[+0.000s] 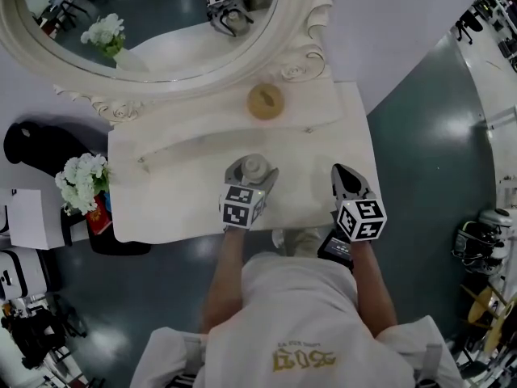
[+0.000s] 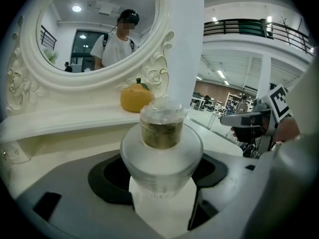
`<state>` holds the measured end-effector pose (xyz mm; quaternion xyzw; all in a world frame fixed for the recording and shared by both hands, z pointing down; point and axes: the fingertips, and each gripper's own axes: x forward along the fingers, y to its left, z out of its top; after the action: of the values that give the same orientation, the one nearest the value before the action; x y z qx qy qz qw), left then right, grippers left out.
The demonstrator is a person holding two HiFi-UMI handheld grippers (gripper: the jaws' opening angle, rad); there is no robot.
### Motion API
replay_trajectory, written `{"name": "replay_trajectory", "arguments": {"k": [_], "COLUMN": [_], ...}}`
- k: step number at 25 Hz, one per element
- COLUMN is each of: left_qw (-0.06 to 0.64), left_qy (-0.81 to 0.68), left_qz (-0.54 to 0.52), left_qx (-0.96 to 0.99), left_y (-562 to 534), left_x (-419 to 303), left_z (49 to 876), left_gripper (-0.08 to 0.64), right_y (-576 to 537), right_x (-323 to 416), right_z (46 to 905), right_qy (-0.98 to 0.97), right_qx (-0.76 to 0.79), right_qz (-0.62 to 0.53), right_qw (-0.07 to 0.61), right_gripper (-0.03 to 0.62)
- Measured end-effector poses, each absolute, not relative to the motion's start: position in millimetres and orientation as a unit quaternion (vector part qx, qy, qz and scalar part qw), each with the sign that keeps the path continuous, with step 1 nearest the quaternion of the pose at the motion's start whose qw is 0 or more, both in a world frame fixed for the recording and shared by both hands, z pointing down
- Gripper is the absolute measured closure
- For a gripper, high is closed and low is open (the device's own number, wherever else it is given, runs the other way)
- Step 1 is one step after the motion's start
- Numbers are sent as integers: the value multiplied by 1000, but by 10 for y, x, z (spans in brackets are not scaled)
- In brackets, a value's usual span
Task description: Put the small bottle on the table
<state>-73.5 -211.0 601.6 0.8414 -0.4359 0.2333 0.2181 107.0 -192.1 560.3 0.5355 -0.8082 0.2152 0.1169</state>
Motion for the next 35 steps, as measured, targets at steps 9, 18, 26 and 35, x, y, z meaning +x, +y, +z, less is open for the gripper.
{"name": "replay_trajectory", "arguments": {"k": [9, 18, 26, 35], "left_qw": [232, 229, 212, 185], "left_qy": [-432, -422, -417, -410], "left_qz": [253, 271, 278, 327], "left_qx": [834, 834, 839, 831], "left_y": [-2304, -2455, -2531, -2482], "left_x": [-722, -592, -455, -405], "left_z": [6366, 6583, 6617, 6697], "left_gripper": [212, 212, 212, 212], "right_y": [-2083, -2172, -2241, -2287], "right_x": [1055, 1079, 1081, 895], "right_z": [5810, 5945, 6040, 5976], "right_qy": [-806, -807, -811, -825], "right_qx": [525, 514, 501, 480], "right_qz": [232, 245, 254, 256], "right_qw": [140, 157, 166, 151], "right_gripper": [580, 580, 580, 580]}}
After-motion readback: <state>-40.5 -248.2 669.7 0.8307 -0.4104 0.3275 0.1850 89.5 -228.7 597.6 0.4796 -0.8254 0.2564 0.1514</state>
